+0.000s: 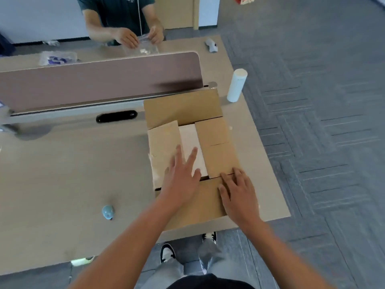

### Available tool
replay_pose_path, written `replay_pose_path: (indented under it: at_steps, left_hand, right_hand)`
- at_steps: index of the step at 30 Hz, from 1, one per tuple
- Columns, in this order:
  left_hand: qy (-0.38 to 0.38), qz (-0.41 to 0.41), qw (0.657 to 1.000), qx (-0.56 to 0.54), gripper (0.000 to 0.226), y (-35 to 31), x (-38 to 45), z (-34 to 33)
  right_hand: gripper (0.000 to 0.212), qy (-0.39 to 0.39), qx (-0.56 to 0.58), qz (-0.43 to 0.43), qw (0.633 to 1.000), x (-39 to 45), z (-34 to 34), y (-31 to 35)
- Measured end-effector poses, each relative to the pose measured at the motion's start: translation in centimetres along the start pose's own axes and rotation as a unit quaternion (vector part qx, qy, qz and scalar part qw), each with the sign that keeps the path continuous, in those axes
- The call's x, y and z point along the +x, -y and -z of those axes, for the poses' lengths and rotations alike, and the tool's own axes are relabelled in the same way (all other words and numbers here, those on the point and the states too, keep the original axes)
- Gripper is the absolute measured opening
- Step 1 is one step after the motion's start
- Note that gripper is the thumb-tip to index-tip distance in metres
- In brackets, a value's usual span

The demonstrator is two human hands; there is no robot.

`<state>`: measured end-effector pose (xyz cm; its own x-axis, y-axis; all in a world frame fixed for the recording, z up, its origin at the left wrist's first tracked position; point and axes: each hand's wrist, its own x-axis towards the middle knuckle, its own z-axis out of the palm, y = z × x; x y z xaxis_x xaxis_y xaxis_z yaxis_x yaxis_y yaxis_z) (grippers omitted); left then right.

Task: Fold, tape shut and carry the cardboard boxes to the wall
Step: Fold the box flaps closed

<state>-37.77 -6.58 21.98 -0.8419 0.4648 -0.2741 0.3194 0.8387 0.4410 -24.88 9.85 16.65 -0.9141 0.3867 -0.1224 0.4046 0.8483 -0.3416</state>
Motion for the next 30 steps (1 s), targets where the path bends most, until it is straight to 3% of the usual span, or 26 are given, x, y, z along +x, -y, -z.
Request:
replay_pose_path:
  at_steps: [4, 10, 15, 19, 21, 24, 30]
  left_hand:
    - [0.107, 0.004, 0.989, 0.1, 0.061, -2.0, 1.5, -3.4]
    - [0.156, 0.031, 0.978, 0.134, 0.062, -3.2, 2.0, -3.6]
    - [0.198, 0.054, 0.974, 0.1, 0.06, -3.1, 3.0, -2.7]
    - [0.253, 0.014, 0.963, 0.089, 0.053, -4.4, 4.7, 1.7]
    - [0.228, 0.012, 0.973, 0.023, 0.051, -5.0, 5.7, 5.2]
    - [0.12, 0.034, 0.991, -0.046, 0.059, -4.3, 6.6, 9.2]
    - [-0.009, 0.074, 0.996, -0.041, 0.055, -2.5, 5.0, 11.1]
  right_hand:
    - [0.05, 0.009, 0.0, -0.061, 0.998, -3.8, 1.1, -1.2]
    - [0.052, -0.018, 0.125, -0.186, 0.974, -6.1, 3.0, -0.9]
    - [0.053, -0.106, 0.191, -0.163, 0.962, -5.8, 5.1, 0.2]
    - [0.061, -0.128, 0.199, -0.107, 0.966, -3.6, 6.5, 1.6]
    - [0.066, -0.132, 0.206, -0.072, 0.967, -1.9, 7.0, 2.2]
    - [0.068, -0.131, 0.187, -0.025, 0.973, 1.2, 6.7, 2.9]
    - [0.052, -0.036, 0.067, 0.012, 0.997, 7.6, 2.6, 2.2]
